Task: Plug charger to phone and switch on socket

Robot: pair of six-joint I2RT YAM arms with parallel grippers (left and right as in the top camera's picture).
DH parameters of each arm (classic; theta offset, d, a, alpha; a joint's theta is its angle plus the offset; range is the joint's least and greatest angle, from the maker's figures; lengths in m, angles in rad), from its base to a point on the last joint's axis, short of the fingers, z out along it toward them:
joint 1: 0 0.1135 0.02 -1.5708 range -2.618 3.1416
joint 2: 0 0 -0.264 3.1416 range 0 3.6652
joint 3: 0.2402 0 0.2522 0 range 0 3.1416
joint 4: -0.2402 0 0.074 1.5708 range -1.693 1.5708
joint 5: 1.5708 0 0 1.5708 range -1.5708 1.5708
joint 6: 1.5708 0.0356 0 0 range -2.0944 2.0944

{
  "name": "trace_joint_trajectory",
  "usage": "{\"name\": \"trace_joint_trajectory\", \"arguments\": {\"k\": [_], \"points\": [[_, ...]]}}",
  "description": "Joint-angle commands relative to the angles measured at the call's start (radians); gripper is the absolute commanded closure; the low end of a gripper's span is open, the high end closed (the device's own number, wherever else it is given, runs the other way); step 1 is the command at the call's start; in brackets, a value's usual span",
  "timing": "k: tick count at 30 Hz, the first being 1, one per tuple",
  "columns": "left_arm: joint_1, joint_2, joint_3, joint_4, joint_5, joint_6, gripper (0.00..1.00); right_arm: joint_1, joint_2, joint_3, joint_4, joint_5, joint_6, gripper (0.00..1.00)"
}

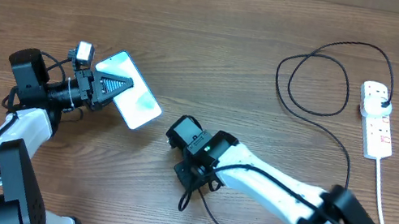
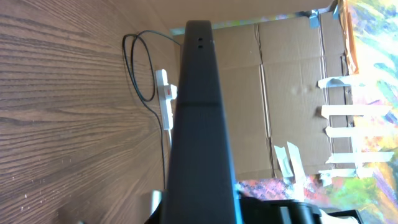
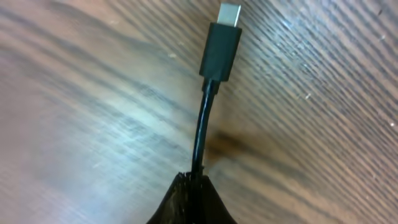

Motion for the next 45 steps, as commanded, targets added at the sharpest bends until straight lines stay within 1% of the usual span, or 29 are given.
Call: {"name": "trace_joint_trajectory", "arguments": {"k": [1, 7, 11, 16, 22, 28, 32, 38, 45], "points": [[-0.014, -0.002, 0.018, 0.005, 0.056, -0.003, 0.96, 0.002, -0.181, 0.042, -0.035, -0.123, -0.004, 0.96], [-0.085, -0.002, 0.019, 0.013, 0.074, -0.003, 0.96, 0.002, -0.412, 0.04, -0.142, -0.212, -0.004, 0.96], [-0.158, -0.002, 0.019, 0.013, 0.05, -0.003, 0.96, 0.002, -0.481, 0.039, -0.222, -0.257, 0.0, 0.96], [-0.243, -0.002, 0.019, 0.029, -0.009, -0.008, 0.96, 0.003, -0.482, 0.021, -0.235, -0.311, 0.0, 0.96], [-0.32, -0.002, 0.019, 0.1, -0.022, -0.068, 0.96, 0.002, -0.481, -0.02, -0.198, -0.311, 0.004, 0.96], [-0.324, -0.002, 0.019, 0.175, -0.023, -0.148, 0.96, 0.002, -0.475, -0.021, -0.163, -0.3, 0.029, 0.96], [-0.324, -0.003, 0.019, 0.177, -0.014, -0.147, 0.96, 0.002, -0.452, -0.02, -0.156, -0.241, 0.059, 0.96], [-0.324, -0.002, 0.019, 0.177, 0.02, -0.146, 0.96, 0.002, -0.431, -0.02, -0.156, -0.156, 0.061, 0.96], [-0.32, -0.002, 0.019, 0.178, 0.039, -0.134, 0.96, 0.002, -0.431, -0.02, -0.159, -0.151, 0.061, 0.96]]}}
